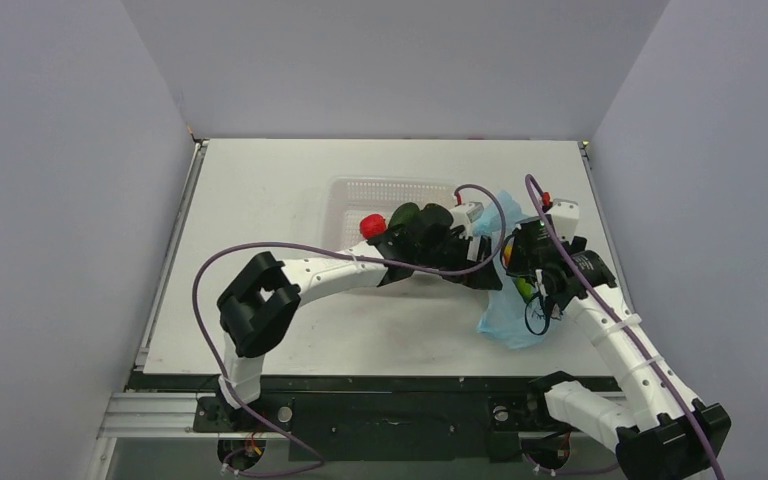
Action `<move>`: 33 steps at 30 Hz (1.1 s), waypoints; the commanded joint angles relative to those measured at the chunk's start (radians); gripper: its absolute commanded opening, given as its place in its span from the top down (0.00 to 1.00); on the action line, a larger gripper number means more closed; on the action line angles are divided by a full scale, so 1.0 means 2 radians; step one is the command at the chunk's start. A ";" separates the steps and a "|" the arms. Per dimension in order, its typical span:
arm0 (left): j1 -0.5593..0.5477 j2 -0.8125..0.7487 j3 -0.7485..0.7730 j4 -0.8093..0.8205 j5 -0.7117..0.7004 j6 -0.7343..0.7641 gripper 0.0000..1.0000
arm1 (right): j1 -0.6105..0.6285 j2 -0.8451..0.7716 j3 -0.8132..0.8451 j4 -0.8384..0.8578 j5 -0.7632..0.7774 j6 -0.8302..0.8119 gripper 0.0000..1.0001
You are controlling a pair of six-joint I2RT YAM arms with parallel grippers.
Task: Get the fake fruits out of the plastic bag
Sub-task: Adjust the plastic bag at the center of the board.
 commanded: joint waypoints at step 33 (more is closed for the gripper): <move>0.033 0.006 0.059 -0.020 0.021 -0.001 1.00 | -0.139 -0.005 0.093 -0.006 -0.231 -0.077 0.33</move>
